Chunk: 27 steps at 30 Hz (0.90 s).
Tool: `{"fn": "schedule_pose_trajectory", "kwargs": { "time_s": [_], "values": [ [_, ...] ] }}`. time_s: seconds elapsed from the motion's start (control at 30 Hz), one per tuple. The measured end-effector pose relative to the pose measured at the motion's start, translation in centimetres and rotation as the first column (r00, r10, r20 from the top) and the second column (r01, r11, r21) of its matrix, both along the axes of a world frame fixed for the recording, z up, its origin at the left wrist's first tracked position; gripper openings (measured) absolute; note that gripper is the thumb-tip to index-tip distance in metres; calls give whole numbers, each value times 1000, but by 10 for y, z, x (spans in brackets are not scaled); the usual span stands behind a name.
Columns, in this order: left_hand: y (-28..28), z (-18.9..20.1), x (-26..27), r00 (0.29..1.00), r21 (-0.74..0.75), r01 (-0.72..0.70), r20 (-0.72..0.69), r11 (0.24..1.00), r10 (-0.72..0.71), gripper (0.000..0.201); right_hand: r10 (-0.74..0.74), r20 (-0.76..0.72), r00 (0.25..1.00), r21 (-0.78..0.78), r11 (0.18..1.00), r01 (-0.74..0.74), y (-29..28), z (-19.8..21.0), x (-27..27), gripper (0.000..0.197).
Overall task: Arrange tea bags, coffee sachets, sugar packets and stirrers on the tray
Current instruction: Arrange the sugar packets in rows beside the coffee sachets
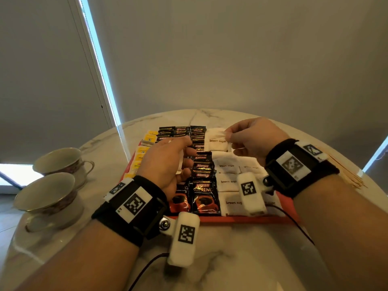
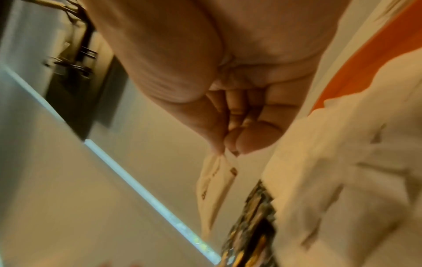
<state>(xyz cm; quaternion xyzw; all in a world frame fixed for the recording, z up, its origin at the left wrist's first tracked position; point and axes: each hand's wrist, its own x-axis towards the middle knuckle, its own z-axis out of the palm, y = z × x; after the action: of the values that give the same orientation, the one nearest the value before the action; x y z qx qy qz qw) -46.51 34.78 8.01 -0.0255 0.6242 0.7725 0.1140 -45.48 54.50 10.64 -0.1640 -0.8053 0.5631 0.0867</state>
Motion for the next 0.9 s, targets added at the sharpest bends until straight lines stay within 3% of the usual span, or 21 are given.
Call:
{"fn": "schedule_pose_trajectory", "kwargs": {
  "time_s": [0.1, 0.43, 0.6, 0.77, 0.9],
  "values": [
    [-2, 1, -3, 1000, 14, -2, 20, 1000, 2, 2, -46, 120, 992, 7, 999, 45, 13, -6, -10, 4],
    [-4, 1, -4, 999, 17, -8, 39, 1000, 7, 12, -90, 329, 940, 155, 987, 40, 15, -8, -32, 10],
    [-5, 3, -2, 999, 27, -11, 53, 1000, 10, 12, -104, 346, 932, 232, 972, 22, 12, -8, -34, 10],
    [-4, 5, -1, 998, 48, -14, 63, 999, 11, 15, -128, 233, 964, 287, 956, 57, 14, -4, -35, 15],
    [-4, 6, 0, 997, 89, -24, 72, 996, 17, 33, -81, 241, 967, 311, 950, 2, 8, -3, -29, 17]
  ]
}}
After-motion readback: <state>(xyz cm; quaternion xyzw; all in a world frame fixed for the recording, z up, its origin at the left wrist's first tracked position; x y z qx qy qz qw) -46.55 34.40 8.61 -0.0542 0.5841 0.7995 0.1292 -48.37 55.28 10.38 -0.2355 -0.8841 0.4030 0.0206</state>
